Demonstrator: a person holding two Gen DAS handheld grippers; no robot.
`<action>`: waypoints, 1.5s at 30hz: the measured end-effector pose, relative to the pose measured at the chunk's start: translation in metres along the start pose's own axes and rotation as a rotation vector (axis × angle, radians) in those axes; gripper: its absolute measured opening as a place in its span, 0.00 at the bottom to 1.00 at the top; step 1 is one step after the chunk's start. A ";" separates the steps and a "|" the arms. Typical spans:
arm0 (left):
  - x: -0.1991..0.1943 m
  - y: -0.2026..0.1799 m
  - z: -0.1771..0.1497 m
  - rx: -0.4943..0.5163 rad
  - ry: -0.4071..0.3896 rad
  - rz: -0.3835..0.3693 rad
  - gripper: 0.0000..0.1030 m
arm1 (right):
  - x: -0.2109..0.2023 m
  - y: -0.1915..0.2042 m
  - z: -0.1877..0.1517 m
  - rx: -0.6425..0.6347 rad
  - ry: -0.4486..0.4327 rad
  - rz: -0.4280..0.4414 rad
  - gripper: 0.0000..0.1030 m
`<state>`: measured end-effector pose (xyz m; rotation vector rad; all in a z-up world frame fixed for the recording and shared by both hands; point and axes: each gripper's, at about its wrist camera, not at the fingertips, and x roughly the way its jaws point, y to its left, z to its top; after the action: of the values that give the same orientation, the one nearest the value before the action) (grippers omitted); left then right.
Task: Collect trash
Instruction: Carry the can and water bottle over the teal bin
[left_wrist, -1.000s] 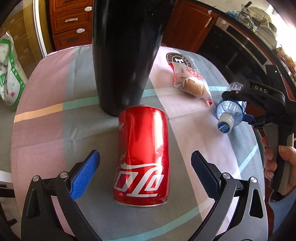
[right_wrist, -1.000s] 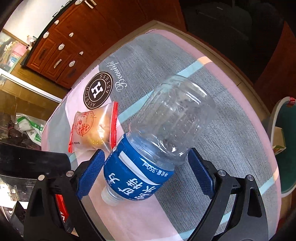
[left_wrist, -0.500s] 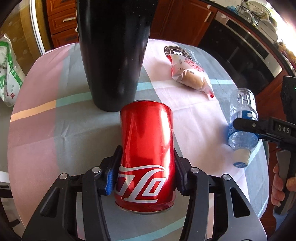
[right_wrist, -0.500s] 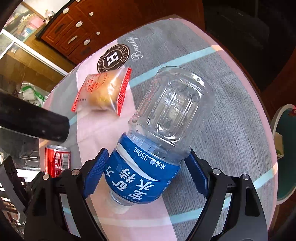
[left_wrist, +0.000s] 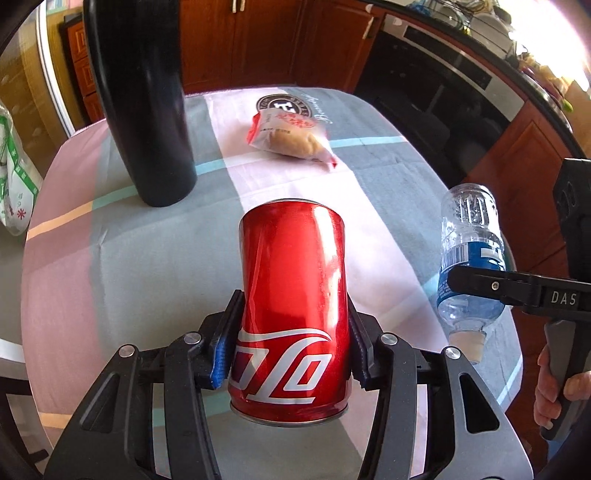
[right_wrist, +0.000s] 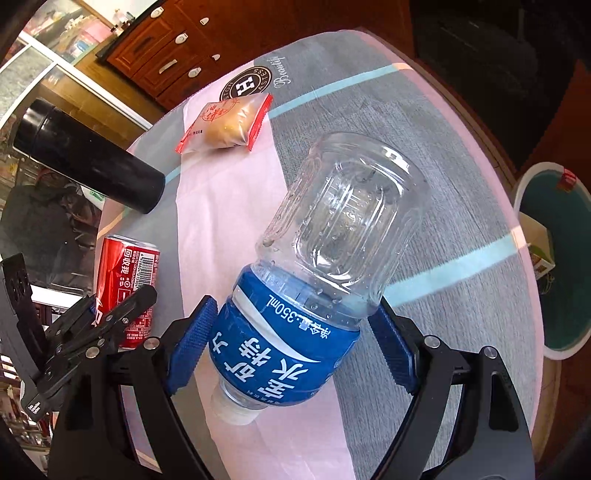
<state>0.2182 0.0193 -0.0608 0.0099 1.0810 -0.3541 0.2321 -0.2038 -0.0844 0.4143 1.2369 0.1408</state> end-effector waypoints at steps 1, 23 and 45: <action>-0.003 -0.006 -0.001 0.009 -0.003 -0.003 0.49 | -0.007 -0.005 -0.003 0.010 -0.007 0.003 0.77; -0.018 -0.180 0.001 0.260 -0.013 -0.064 0.49 | -0.114 -0.134 -0.046 0.194 -0.169 0.086 0.77; 0.039 -0.316 0.009 0.446 0.090 -0.098 0.49 | -0.131 -0.263 -0.061 0.362 -0.179 0.080 0.77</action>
<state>0.1519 -0.2916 -0.0388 0.3739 1.0744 -0.6827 0.1008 -0.4736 -0.0847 0.7739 1.0691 -0.0537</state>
